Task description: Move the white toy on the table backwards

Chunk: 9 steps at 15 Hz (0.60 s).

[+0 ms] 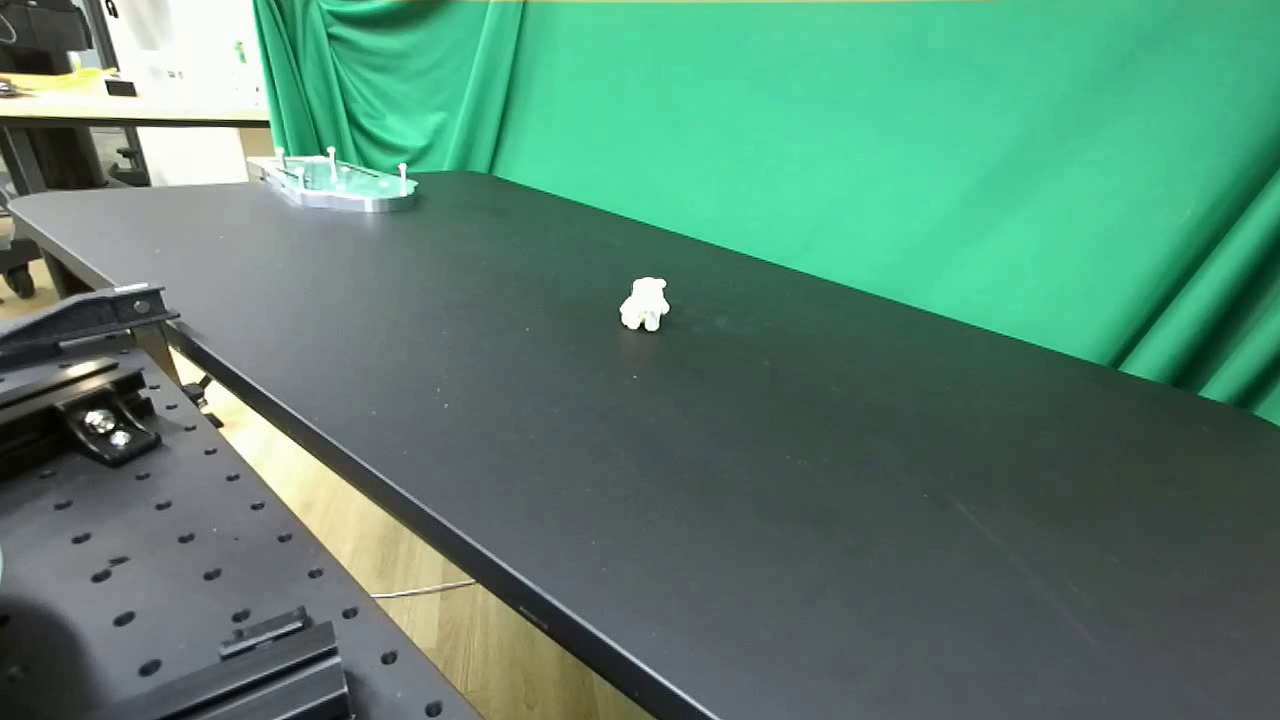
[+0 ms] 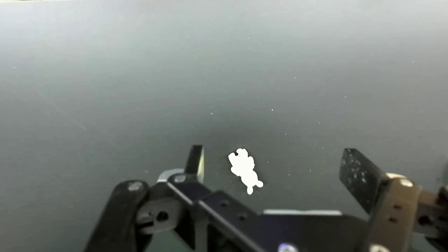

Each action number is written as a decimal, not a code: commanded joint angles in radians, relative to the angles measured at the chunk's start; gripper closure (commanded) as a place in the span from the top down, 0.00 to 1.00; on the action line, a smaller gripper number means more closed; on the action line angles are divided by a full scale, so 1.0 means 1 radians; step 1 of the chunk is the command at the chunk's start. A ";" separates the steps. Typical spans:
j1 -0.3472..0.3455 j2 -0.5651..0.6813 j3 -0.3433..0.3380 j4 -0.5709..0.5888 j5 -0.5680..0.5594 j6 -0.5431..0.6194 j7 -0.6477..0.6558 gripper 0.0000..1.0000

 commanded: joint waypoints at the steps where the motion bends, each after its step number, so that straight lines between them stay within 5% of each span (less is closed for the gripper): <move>1: 0.005 0.032 -0.008 0.005 -0.028 0.048 0.003 1.00; 5: 0.013 0.166 -0.004 0.031 -0.132 0.182 -0.074 1.00; 9: 0.064 0.303 -0.024 0.059 -0.133 0.272 -0.283 1.00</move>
